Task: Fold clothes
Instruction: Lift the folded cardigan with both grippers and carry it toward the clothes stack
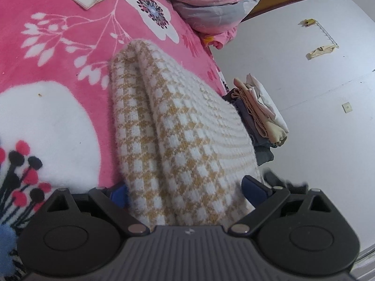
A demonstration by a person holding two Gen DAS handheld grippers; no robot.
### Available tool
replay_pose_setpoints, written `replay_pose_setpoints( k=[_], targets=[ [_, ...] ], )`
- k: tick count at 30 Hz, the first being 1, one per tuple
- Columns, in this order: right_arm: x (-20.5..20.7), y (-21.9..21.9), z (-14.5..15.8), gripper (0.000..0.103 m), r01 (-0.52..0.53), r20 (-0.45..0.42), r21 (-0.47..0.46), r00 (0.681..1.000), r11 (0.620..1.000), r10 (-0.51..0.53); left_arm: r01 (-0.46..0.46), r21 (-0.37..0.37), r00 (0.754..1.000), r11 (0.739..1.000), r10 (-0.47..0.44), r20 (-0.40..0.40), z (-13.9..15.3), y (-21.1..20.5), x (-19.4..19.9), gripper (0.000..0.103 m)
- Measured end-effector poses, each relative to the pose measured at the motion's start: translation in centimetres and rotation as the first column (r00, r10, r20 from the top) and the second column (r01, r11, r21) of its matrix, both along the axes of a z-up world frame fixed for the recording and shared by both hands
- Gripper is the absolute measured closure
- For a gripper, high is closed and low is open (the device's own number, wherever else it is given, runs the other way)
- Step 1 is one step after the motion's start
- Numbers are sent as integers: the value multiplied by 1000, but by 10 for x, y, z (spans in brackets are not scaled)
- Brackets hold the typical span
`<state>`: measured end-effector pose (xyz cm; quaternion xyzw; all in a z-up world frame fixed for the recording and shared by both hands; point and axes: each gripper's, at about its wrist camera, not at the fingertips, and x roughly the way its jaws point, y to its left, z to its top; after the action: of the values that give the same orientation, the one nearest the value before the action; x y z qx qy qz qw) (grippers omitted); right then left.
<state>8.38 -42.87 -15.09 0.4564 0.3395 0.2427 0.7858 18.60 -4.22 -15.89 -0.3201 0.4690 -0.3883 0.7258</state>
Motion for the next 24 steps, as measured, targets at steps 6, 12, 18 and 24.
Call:
replay_pose_setpoints(
  k=[6,12,18,24],
  targets=[
    [-27,3,-14,1,-63,20,111,998,992,61,11,-9,1000,1000,-11,27,-1,1,-2,7],
    [5,1,-11,2,-90,62,191,995,977,80,0,-2,1000,1000,0,9,0,0,0,7],
    [15,19,12,38,-58,7,-38,998,998,59,-46,49,996,998,43,73,12,-9,-15,24],
    [-1,27,38,54,-14,63,-174,998,985,26,-48,70,987,996,37,158,39,-21,-28,35]
  ],
)
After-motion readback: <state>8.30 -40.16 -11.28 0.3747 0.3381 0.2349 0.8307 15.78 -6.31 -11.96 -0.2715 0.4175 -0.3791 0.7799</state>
